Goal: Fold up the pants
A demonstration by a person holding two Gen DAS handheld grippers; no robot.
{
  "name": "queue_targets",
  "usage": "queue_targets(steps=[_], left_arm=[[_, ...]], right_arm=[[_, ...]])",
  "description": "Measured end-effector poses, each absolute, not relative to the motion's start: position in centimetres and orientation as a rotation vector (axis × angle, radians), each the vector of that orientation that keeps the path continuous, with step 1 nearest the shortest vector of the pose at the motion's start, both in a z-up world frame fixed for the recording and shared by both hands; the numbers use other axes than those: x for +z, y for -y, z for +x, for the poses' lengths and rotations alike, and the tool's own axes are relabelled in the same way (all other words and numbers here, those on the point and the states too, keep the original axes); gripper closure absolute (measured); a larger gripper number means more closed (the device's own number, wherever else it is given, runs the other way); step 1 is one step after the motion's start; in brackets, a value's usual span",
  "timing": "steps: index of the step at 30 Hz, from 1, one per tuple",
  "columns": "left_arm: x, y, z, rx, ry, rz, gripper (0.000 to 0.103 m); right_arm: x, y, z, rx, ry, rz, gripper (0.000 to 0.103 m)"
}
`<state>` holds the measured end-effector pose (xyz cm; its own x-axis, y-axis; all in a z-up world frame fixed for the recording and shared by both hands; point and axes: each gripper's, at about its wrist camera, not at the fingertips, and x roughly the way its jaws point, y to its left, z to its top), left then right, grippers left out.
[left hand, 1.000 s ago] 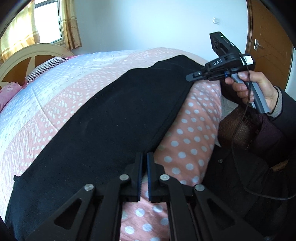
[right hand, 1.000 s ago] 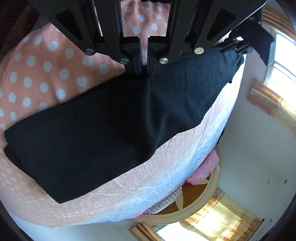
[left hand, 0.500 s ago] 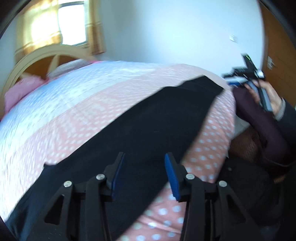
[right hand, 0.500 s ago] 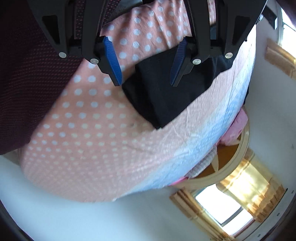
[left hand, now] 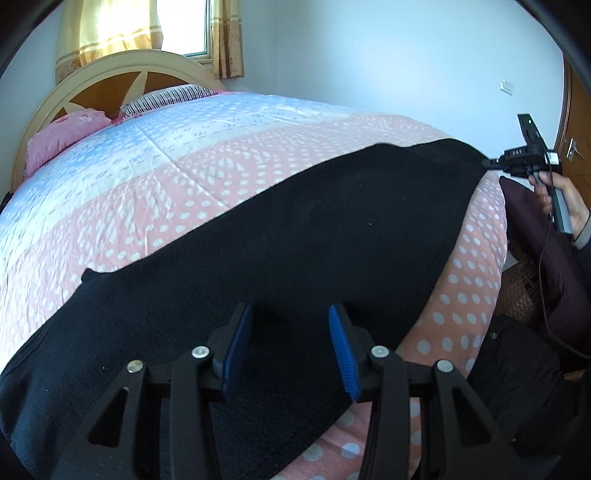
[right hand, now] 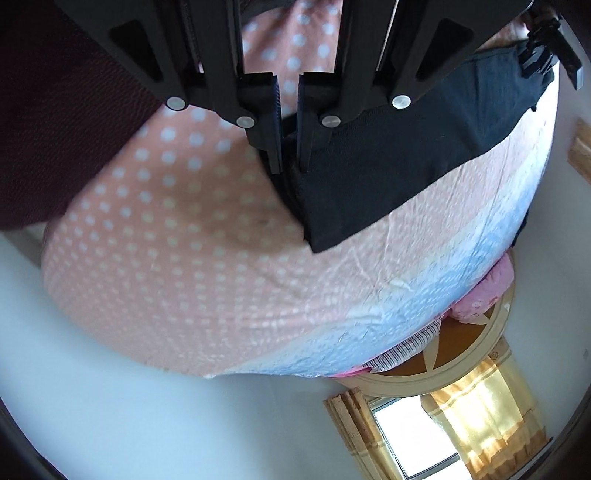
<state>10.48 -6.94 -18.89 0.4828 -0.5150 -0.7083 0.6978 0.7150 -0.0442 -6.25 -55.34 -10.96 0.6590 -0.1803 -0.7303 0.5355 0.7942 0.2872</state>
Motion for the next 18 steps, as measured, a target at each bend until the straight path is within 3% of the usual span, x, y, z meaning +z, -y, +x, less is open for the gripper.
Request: queue_targets(steps=[3, 5, 8, 18], left_arm=[[-18.9, 6.6, 10.5, -0.756, -0.763, 0.264, 0.054], [-18.9, 6.8, 10.4, -0.765, -0.762, 0.271, 0.051], [-19.0, 6.7, 10.0, -0.771, -0.756, 0.279, 0.048], [-19.1, 6.6, 9.9, -0.77, -0.742, 0.28, 0.044]], right_arm=[[-12.2, 56.5, -5.2, -0.445, -0.82, 0.52, 0.092], [-13.4, 56.9, -4.9, -0.485, -0.871, 0.519, 0.068], [-12.9, 57.3, -6.2, -0.545, -0.816, 0.545, 0.049], [-9.1, 54.5, -4.2, -0.269, -0.591, 0.495, 0.049]])
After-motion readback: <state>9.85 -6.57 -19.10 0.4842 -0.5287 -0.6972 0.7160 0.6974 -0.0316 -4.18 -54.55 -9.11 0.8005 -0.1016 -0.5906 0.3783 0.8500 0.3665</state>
